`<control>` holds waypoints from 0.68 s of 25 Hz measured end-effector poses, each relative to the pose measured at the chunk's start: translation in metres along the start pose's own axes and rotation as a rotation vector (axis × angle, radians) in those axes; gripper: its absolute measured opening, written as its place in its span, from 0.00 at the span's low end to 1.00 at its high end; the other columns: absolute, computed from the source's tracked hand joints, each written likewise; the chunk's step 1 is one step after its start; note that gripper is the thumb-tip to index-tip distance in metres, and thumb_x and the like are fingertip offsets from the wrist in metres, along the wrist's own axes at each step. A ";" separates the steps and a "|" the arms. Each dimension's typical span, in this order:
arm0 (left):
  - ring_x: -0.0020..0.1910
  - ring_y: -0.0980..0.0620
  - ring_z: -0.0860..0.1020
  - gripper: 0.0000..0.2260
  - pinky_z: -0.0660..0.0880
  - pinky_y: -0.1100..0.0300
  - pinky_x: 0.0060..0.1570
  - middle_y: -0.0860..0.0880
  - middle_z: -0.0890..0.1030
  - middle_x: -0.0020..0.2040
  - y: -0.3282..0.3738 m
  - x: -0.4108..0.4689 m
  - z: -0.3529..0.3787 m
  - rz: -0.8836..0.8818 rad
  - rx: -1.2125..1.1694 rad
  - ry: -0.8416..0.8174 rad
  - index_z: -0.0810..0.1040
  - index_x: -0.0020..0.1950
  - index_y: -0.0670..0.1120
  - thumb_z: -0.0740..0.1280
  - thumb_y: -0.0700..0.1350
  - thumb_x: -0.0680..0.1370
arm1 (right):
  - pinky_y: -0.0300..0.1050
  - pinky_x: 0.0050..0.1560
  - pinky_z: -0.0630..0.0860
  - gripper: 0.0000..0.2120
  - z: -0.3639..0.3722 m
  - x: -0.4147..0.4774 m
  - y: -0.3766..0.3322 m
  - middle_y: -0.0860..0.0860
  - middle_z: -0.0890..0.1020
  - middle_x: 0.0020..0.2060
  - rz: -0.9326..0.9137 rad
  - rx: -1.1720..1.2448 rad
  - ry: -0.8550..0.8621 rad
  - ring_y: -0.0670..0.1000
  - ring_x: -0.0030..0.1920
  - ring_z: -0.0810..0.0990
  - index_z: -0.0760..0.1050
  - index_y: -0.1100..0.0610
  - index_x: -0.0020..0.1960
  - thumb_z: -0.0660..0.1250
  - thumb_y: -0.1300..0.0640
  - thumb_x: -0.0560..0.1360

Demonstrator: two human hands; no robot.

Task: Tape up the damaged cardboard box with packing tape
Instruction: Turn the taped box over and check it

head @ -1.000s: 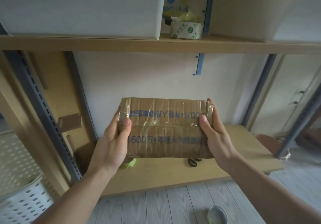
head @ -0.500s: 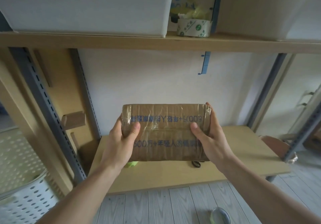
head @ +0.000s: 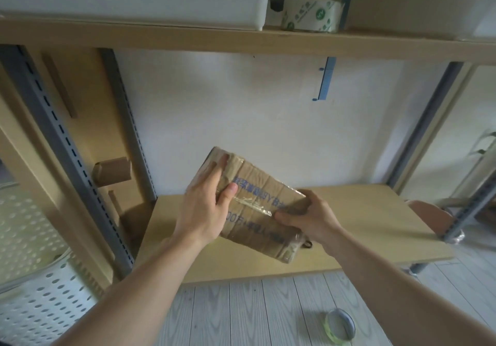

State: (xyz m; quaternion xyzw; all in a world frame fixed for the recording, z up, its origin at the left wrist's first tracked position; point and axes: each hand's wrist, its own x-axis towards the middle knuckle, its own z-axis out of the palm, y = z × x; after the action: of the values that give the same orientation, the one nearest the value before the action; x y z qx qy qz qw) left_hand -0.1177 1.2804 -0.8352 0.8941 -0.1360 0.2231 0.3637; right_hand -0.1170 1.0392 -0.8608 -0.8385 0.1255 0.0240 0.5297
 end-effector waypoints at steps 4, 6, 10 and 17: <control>0.72 0.50 0.70 0.23 0.69 0.49 0.70 0.51 0.72 0.74 -0.023 0.004 0.031 0.075 0.006 -0.145 0.66 0.78 0.52 0.63 0.52 0.83 | 0.54 0.41 0.85 0.49 0.024 0.013 0.036 0.48 0.79 0.56 0.147 -0.097 -0.101 0.54 0.55 0.79 0.69 0.38 0.66 0.82 0.38 0.48; 0.79 0.48 0.61 0.28 0.62 0.45 0.76 0.50 0.63 0.80 -0.029 0.000 0.047 0.069 0.082 -0.296 0.57 0.82 0.57 0.63 0.53 0.83 | 0.55 0.47 0.84 0.49 0.035 0.015 0.050 0.48 0.77 0.57 0.193 -0.149 -0.187 0.54 0.56 0.79 0.66 0.40 0.70 0.81 0.38 0.52; 0.82 0.45 0.53 0.30 0.52 0.47 0.80 0.49 0.53 0.83 -0.034 0.003 0.058 0.116 0.188 -0.366 0.50 0.81 0.61 0.61 0.55 0.84 | 0.50 0.50 0.83 0.40 0.048 0.021 0.065 0.45 0.81 0.54 0.219 -0.068 -0.195 0.49 0.49 0.84 0.63 0.44 0.74 0.76 0.45 0.66; 0.82 0.46 0.41 0.40 0.51 0.27 0.74 0.57 0.40 0.83 -0.011 -0.006 0.072 0.054 0.303 -0.540 0.52 0.81 0.66 0.71 0.64 0.75 | 0.54 0.57 0.79 0.21 0.042 0.017 0.052 0.51 0.81 0.51 0.151 -0.380 -0.349 0.50 0.48 0.79 0.74 0.53 0.64 0.73 0.60 0.72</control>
State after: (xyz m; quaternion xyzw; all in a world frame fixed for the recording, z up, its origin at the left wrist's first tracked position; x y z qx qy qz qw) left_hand -0.0970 1.2376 -0.8910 0.9612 -0.2166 0.0050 0.1707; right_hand -0.1087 1.0524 -0.9279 -0.8943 0.0874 0.2309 0.3733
